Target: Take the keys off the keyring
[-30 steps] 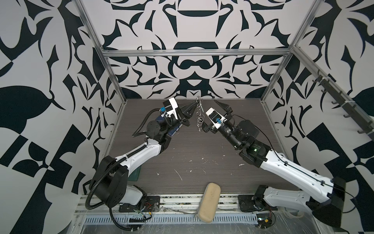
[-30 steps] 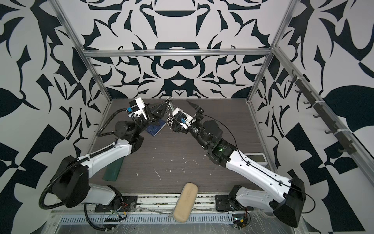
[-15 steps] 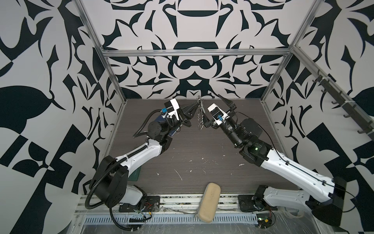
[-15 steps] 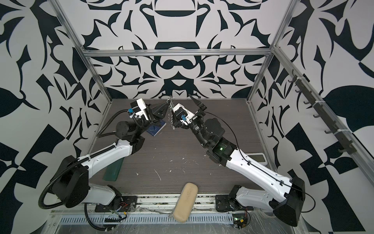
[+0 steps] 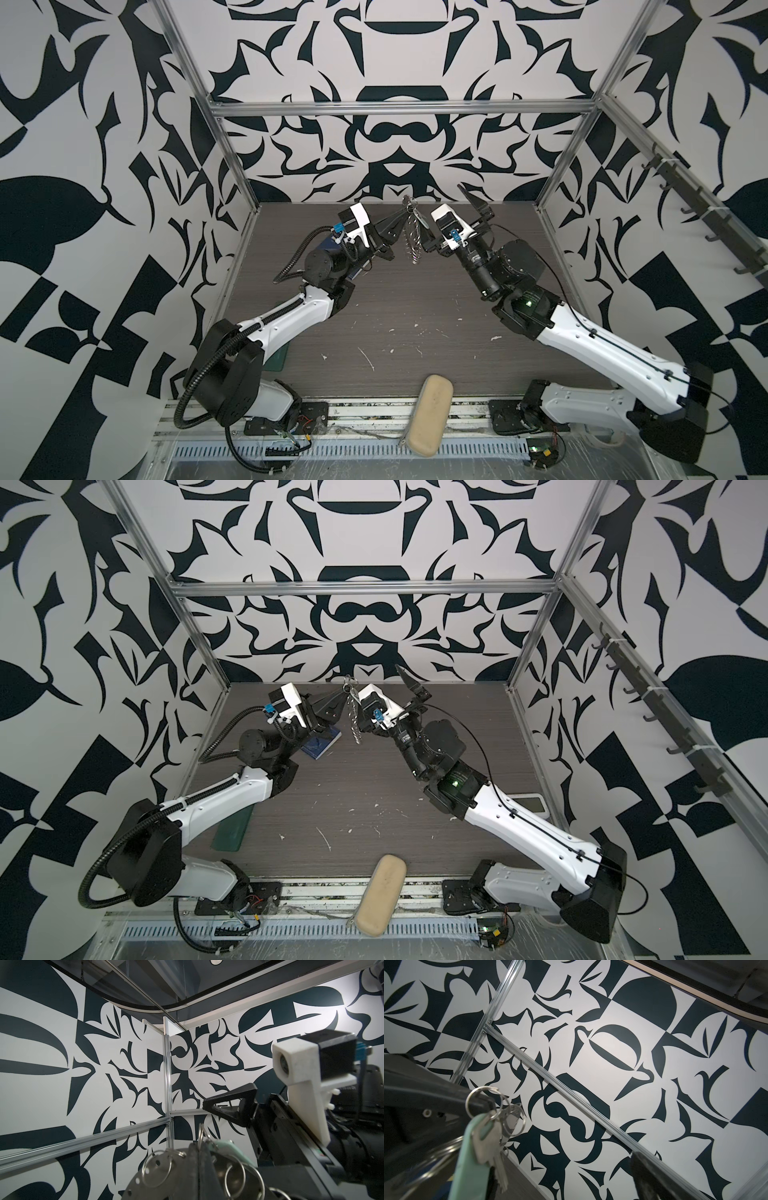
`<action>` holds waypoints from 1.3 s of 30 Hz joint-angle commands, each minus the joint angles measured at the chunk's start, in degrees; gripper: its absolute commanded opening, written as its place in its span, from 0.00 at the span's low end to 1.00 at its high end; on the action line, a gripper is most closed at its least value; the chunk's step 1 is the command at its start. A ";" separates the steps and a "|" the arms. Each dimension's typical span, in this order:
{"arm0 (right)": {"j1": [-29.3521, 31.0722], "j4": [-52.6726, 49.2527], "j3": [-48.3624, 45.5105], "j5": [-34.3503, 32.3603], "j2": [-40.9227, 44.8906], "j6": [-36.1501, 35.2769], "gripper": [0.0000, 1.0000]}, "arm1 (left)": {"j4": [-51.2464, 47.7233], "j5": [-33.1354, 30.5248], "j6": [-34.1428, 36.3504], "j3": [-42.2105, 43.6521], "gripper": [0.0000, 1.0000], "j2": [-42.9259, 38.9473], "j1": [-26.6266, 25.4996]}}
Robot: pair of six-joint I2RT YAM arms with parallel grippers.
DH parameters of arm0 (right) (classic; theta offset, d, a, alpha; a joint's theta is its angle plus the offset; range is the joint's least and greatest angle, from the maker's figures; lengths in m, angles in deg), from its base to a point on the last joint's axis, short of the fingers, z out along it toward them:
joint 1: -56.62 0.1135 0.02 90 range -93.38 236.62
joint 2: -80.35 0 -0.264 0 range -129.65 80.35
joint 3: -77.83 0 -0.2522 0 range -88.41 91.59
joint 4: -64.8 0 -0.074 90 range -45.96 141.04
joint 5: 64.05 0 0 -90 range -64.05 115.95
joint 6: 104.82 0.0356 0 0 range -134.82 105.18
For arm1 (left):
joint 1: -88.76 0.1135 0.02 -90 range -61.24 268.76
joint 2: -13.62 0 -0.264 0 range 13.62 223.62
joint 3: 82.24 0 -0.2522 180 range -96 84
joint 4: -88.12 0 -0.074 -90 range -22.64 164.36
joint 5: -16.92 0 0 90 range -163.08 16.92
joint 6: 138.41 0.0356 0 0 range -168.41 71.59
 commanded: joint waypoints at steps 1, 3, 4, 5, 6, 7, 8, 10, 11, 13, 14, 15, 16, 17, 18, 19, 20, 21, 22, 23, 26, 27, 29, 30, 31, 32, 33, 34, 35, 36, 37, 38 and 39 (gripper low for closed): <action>0.29 4.11 2.89 -3.23 0.22 -1.33 1.00 | 4.03 -1.06 0.14 -1.26 0.00 -0.52 -0.38; 0.30 4.74 2.98 -3.67 0.13 -1.75 1.00 | 4.03 -1.04 0.19 -1.28 0.00 -0.69 -0.47; 0.28 4.97 3.13 -3.77 0.09 -2.06 1.00 | 4.03 -0.97 0.19 -1.28 0.00 -0.74 -0.51; 0.43 5.37 3.29 -3.79 0.08 -2.24 1.00 | 4.03 -0.93 0.19 -1.32 0.00 -0.74 -0.56; 0.43 5.70 3.33 -3.82 -0.09 -2.62 1.00 | 4.03 -0.97 0.19 -1.37 0.00 -0.81 -0.60; 0.45 5.93 3.50 -3.96 -0.21 -3.08 1.00 | 4.03 -0.98 0.19 -1.37 0.00 -0.73 -0.65; 0.45 6.00 3.73 -3.97 -0.31 -3.46 1.00 | 4.03 -1.01 0.19 -1.39 0.00 -0.83 -0.65; 0.45 6.04 4.03 -3.66 -0.32 -3.85 1.00 | 4.03 -1.08 0.19 -1.34 0.00 -0.91 -0.65; 0.43 5.97 4.32 -3.62 -0.31 -4.14 1.00 | 4.03 -1.33 0.19 -1.31 0.00 -0.89 -0.65; 0.54 5.94 4.69 -3.66 -0.40 -4.78 1.00 | 4.03 -1.46 0.28 -1.28 0.00 -0.96 -0.65; 0.46 5.95 4.87 -3.62 -0.40 -4.92 1.00 | 4.03 -1.59 0.28 -1.27 0.00 -0.91 -0.68; 0.53 5.95 5.13 -3.32 -0.48 -5.16 1.00 | 4.03 -1.54 0.28 -1.28 0.00 -0.89 -0.73; 0.51 5.85 5.48 -2.95 -0.49 -5.21 1.00 | 4.03 -1.54 0.28 -1.36 0.00 -0.81 -0.73; 0.54 5.58 5.89 -2.60 -0.66 -5.32 1.00 | 4.03 -1.57 0.21 -1.37 0.00 -0.80 -0.71; 0.54 5.35 6.29 -2.08 -0.81 -5.36 1.00 | 4.03 -1.52 0.19 -1.52 0.00 -0.75 -0.73; 0.57 5.08 6.64 -1.42 -0.99 -5.23 1.00 | 4.03 -1.60 0.19 -1.62 0.00 -0.68 -0.80; 0.56 4.78 6.99 -0.87 -1.09 -5.03 1.00 | 4.03 -1.58 0.19 -1.63 0.00 -0.61 -0.77; 0.55 4.52 7.32 -0.21 -1.19 -4.74 1.00 | 4.03 -1.57 0.19 -1.70 0.00 -0.65 -0.81; 0.55 4.12 7.59 0.52 -1.23 -4.46 1.00 | 4.03 -1.67 0.19 -1.67 0.00 -0.57 -0.82; 0.68 3.98 7.88 1.17 -1.27 -4.20 1.00 | 4.01 -1.56 0.19 -1.71 0.00 -0.63 -0.82; 0.77 2.91 8.40 3.86 -1.34 -3.03 1.00 | 4.01 -1.68 0.19 -1.72 0.00 -0.52 -0.82; 0.76 2.26 8.73 4.71 -1.38 -2.57 1.00 | 4.03 -1.63 0.19 -1.72 0.00 -0.56 -0.82; 0.89 0.45 9.26 7.21 -1.37 -2.07 1.00 | 4.03 -1.63 0.19 -1.81 0.00 -0.54 -0.82; 0.90 -0.15 9.55 8.15 -1.44 -1.82 1.00 | 4.03 -1.68 0.19 -1.79 0.00 -0.49 -0.82; 0.89 -1.85 10.00 9.32 -1.45 -1.69 1.00 | 4.03 -1.63 0.19 -1.81 0.00 -0.49 -0.82; 0.97 -3.07 10.48 9.80 -1.54 -1.59 1.00 | 4.03 -1.67 0.18 -1.80 0.00 -0.48 -0.82; 0.95 -4.47 11.16 12.13 -1.71 -1.37 1.00 | 4.03 -1.68 0.19 -1.80 0.00 -0.45 -0.82; 0.96 -6.76 11.96 13.62 -1.79 -1.14 1.00 | 4.03 -1.55 0.17 -1.80 0.00 -0.45 -0.82; 1.07 -7.99 12.65 14.15 -1.81 -1.15 1.00 | 4.03 -1.51 0.19 -1.82 0.00 -0.44 -0.82; 1.24 -9.14 13.12 15.04 -1.74 -1.15 1.00 | 4.03 -1.50 0.19 -1.79 0.00 -0.45 -0.82; 1.31 -9.92 13.33 15.72 -1.72 -1.19 1.00 | 4.03 -1.47 0.25 -1.76 0.00 -0.47 -0.82; 1.34 -10.75 13.60 16.40 -1.63 -1.10 1.00 | 4.04 -1.45 0.28 -1.80 0.00 -0.48 -0.82; 1.40 -11.61 14.15 16.95 -1.62 -0.88 1.00 | 4.02 -1.42 0.29 -1.72 0.00 -0.44 -0.82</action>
